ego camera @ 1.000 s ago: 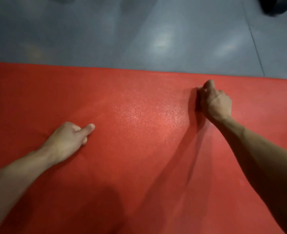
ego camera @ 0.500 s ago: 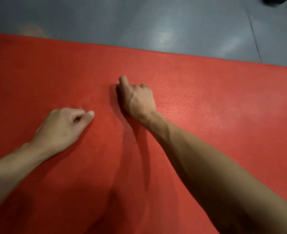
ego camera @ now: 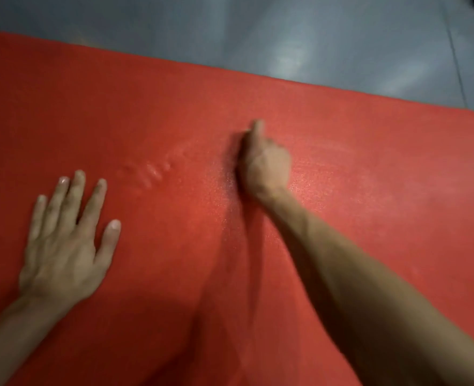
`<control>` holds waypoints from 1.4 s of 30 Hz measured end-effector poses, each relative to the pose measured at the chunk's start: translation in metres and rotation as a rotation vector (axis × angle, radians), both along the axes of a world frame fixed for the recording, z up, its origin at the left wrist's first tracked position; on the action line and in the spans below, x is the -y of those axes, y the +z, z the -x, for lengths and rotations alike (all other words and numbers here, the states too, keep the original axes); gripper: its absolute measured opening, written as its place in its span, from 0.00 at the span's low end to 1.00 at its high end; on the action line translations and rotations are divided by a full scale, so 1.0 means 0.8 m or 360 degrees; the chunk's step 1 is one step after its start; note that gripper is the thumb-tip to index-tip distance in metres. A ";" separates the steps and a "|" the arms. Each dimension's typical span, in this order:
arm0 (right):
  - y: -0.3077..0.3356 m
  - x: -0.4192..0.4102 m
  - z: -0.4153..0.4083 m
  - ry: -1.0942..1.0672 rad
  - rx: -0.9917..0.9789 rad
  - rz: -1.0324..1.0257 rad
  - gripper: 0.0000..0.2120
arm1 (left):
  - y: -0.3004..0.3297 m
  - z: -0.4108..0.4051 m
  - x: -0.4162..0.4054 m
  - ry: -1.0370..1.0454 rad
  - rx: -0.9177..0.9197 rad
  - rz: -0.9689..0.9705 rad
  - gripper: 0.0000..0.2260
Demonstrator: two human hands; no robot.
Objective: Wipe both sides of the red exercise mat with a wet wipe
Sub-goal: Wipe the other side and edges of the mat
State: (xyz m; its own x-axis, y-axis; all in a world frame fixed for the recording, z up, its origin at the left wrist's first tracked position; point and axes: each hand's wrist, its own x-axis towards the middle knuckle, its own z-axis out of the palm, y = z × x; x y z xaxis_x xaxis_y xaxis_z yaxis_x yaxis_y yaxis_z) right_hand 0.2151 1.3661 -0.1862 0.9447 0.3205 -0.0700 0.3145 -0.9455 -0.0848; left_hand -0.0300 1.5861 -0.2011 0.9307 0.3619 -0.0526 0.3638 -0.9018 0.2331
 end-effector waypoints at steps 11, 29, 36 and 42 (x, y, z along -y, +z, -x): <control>0.027 0.129 -0.031 -0.0584 0.0173 0.0031 0.14 | -0.001 -0.004 0.001 0.0016 0.0093 -0.0029 0.31; 0.041 0.260 -0.036 -0.0685 0.0051 0.0360 0.12 | -0.004 -0.003 -0.001 0.0028 0.0159 0.0062 0.31; -0.005 0.073 0.012 -0.0118 0.0176 0.0051 0.19 | -0.014 -0.003 -0.004 0.0022 0.0192 0.0096 0.31; 0.003 0.004 0.053 0.0605 0.0171 -0.0129 0.14 | -0.018 -0.002 -0.005 0.0009 0.0214 0.0124 0.31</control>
